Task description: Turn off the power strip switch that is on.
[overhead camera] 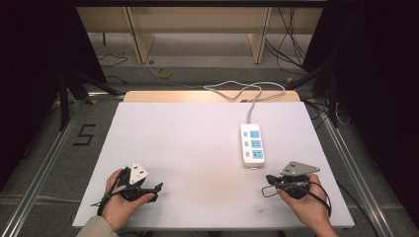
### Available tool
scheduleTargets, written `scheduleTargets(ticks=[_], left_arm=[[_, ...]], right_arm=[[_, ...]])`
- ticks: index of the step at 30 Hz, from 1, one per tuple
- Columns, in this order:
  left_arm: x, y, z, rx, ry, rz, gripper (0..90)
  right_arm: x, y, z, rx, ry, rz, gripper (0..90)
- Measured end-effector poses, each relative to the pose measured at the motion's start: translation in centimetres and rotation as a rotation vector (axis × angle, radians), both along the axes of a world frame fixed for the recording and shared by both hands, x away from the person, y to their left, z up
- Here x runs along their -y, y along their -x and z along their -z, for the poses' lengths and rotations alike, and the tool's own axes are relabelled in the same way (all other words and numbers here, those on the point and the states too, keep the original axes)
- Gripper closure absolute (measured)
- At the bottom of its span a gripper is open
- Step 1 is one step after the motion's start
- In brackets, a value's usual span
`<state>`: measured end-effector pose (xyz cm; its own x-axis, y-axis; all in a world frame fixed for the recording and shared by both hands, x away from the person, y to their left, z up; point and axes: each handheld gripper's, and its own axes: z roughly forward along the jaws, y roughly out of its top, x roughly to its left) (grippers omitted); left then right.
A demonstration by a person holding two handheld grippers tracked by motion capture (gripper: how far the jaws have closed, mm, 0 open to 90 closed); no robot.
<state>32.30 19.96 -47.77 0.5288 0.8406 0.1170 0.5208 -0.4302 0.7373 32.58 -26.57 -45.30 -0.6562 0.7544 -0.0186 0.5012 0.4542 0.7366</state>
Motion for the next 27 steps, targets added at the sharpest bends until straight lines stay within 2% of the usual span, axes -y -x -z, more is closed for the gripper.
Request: scheduleTargets(ticks=[27], left_arm=[[0.1,0.0,0.0,0.0,0.008,0.0,17.2]], right_arm=[[-0.5,-1.2,-1.0,-0.009,0.0,0.02,90.0]])
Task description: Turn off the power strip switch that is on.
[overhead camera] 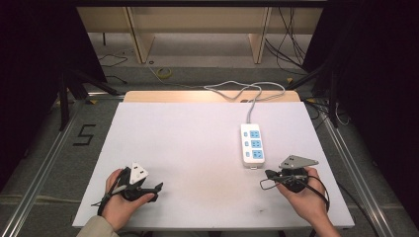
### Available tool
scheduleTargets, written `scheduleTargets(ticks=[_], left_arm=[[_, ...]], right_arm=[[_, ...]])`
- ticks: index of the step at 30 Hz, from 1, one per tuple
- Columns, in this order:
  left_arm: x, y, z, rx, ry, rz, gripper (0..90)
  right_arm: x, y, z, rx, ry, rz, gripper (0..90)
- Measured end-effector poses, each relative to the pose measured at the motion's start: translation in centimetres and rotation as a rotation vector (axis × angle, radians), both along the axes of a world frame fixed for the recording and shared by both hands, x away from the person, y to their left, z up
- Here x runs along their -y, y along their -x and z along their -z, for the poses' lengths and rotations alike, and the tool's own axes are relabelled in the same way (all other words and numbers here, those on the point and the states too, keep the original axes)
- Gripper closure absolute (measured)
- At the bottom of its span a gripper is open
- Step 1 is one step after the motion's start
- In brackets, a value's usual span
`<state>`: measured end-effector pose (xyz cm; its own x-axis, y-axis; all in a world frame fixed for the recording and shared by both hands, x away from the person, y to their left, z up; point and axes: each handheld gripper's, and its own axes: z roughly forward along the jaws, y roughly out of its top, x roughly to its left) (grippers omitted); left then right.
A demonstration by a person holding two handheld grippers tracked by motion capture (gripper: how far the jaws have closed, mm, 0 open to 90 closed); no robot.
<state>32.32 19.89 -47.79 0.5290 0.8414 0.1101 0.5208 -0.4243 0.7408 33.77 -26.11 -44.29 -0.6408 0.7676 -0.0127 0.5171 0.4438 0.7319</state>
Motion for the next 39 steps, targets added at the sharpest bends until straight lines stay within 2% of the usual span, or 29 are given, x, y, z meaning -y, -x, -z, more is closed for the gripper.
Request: scheduleTargets(ticks=[39], left_arm=[[0.0,0.0,-0.1,0.002,0.0,0.002,17.7]], right_arm=[[-1.2,-2.3,-1.1,-0.007,0.013,0.009,90.0]])
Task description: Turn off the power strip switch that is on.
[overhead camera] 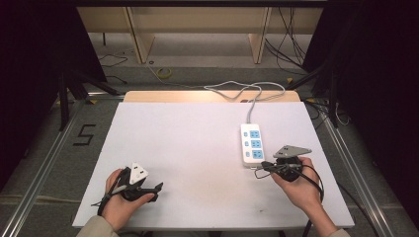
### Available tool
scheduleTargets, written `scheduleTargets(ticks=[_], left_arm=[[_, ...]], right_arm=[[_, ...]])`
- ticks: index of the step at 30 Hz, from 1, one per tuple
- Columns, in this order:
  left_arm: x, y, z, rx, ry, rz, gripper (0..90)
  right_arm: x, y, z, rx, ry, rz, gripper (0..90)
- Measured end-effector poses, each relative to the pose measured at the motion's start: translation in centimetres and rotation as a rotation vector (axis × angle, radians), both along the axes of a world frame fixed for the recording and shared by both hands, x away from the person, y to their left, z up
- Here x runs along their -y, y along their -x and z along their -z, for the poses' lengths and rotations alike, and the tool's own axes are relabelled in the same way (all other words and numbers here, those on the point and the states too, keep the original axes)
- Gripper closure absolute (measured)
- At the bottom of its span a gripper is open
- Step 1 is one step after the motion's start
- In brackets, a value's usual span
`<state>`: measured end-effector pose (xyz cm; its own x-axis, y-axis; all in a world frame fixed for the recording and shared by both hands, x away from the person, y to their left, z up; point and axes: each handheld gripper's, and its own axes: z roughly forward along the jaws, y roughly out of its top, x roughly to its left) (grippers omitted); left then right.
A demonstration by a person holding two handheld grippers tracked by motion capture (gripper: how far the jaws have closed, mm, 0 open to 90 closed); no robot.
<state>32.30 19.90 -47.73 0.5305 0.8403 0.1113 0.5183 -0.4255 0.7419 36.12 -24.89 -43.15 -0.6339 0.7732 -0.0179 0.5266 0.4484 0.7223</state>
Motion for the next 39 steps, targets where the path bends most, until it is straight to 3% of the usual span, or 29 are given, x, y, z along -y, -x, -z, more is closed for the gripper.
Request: scheduleTargets(ticks=[39], left_arm=[[0.0,0.0,-0.1,0.002,0.002,-0.001,17.7]], right_arm=[[-0.9,-1.9,-0.6,-0.013,0.007,0.005,90.0]])
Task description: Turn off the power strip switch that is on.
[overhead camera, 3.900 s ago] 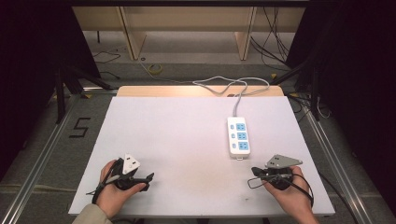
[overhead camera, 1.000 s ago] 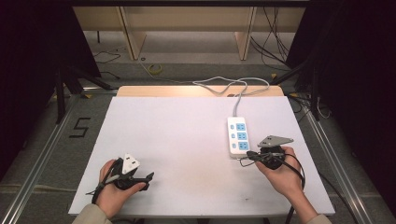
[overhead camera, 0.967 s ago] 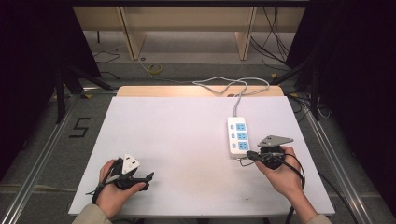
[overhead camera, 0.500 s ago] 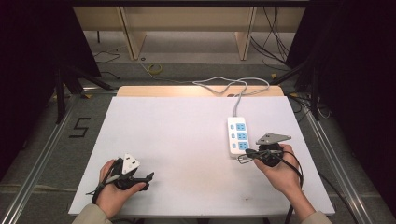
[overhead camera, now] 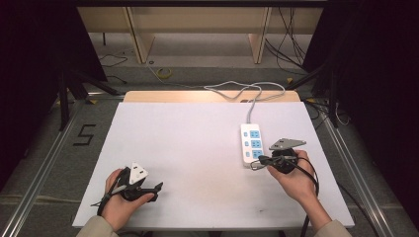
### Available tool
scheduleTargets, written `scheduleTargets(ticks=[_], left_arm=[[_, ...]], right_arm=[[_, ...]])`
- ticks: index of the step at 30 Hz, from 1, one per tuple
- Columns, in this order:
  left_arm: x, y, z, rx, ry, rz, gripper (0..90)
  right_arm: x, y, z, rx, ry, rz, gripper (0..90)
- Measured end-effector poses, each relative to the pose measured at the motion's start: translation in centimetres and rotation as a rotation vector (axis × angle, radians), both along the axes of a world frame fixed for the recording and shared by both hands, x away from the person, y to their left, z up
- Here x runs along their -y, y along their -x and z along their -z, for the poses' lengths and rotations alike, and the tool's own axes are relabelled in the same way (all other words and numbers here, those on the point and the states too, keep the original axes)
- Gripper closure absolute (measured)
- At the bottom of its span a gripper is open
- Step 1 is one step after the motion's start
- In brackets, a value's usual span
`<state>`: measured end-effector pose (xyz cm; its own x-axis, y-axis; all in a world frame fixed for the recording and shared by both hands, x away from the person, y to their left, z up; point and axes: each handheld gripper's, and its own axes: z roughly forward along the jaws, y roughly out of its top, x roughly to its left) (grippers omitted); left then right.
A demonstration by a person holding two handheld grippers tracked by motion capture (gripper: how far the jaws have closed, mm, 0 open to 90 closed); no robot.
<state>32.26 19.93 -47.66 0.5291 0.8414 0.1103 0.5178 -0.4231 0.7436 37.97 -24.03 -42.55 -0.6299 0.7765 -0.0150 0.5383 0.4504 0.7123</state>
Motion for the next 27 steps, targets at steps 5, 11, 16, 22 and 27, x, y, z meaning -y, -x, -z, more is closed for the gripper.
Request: scheduleTargets(ticks=[5,11,16,22,27], left_arm=[[0.0,0.0,0.0,-0.001,-0.001,0.0,17.7],[0.0,0.0,0.0,-0.001,0.0,0.0,17.7],[0.0,0.0,0.0,0.0,0.001,-0.001,17.7],[0.0,0.0,0.0,0.001,0.005,-0.004,17.7],[0.0,0.0,0.0,0.002,0.006,-0.004,17.7]], right_arm=[[-0.1,-0.2,-0.1,0.0,0.002,-0.002,90.0],[-0.2,-0.4,-0.1,-0.008,0.005,-0.001,90.0],[-0.3,-0.7,-0.1,-0.012,0.007,-0.003,90.0],[-0.4,-0.9,-0.2,-0.013,0.009,-0.002,90.0],[-0.5,-1.1,-0.3,-0.013,0.009,-0.002,90.0]])
